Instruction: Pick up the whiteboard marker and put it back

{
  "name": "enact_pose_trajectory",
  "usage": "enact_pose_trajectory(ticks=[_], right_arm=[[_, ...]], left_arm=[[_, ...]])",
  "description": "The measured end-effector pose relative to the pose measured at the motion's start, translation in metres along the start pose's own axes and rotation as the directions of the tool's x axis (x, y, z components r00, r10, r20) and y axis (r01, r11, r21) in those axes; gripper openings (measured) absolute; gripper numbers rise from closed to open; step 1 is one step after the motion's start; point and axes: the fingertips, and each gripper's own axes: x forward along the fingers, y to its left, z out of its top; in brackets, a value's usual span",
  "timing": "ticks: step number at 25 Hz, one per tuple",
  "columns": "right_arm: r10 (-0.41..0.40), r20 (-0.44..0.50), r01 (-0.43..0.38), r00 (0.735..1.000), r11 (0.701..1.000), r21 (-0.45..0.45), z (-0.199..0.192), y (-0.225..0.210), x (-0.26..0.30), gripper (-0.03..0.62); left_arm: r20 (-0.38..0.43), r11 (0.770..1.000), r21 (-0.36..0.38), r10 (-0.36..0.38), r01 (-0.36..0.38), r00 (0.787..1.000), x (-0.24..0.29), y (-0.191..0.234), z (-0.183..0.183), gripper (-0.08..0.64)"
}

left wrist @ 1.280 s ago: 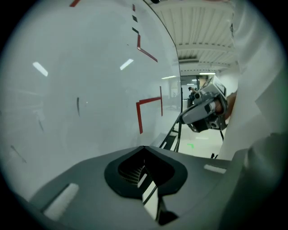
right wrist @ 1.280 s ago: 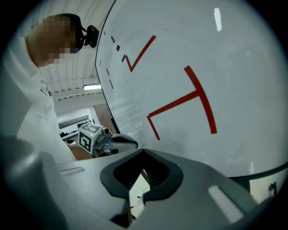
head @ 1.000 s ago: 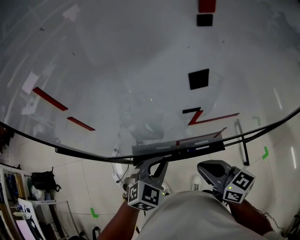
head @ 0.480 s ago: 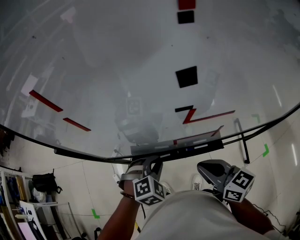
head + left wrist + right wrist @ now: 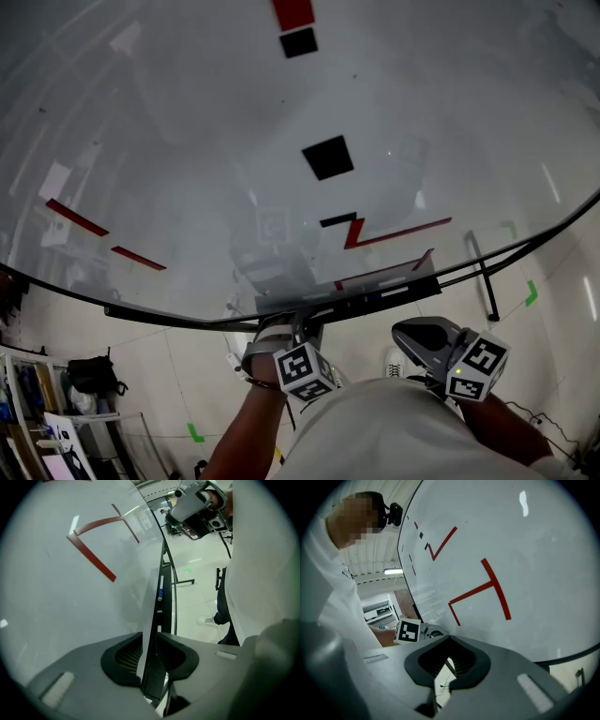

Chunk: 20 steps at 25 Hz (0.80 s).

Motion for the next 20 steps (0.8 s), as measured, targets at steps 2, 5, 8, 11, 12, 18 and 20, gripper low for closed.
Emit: enact_pose_trajectory(ticks=[2,5,8,11,12,18,20], right_arm=[[-0.005,0.005,0.005,1.0,1.0,0.002,0.0,-0.002,-0.002,0.002],[-0.012,0.008,0.012,1.0,1.0,0.006,-0.001,-0.004,-0.005,0.002],[-0.017,0.01,0.017,1.0,1.0,0.007,-0.002,-0.006,-0.008,0.002],[-0.022,0.014,0.022,1.0,1.0,0.01,-0.002,-0.007,-0.01,0.002],[-0.025,0.016,0.025,1.0,1.0,0.01,-0.002,-0.008,-0.011,0.002],[-0.035,0.024,0.034,0.999,0.999,0.017,-0.003,-0.01,-0.015,0.002],[-0.037,0.026,0.037,0.999,0.999,0.019,-0.004,-0.01,-0.016,0.002]], left_arm=[[-0.012,1.0,0.011,-0.005,0.005,1.0,0.004,-0.001,0.0,0.086],[-0.026,0.999,0.038,-0.022,0.023,0.999,0.013,-0.007,0.0,0.086],[-0.047,0.998,0.046,-0.048,0.05,0.998,0.025,-0.013,-0.001,0.086],[-0.062,0.996,0.057,-0.063,0.066,0.996,0.032,-0.018,-0.002,0.086],[-0.066,0.996,0.063,-0.063,0.068,0.996,0.034,-0.019,-0.002,0.086],[-0.079,0.994,0.079,-0.064,0.07,0.995,0.041,-0.022,-0.005,0.086],[-0.085,0.994,0.085,-0.064,0.072,0.994,0.044,-0.023,-0.006,0.086]])
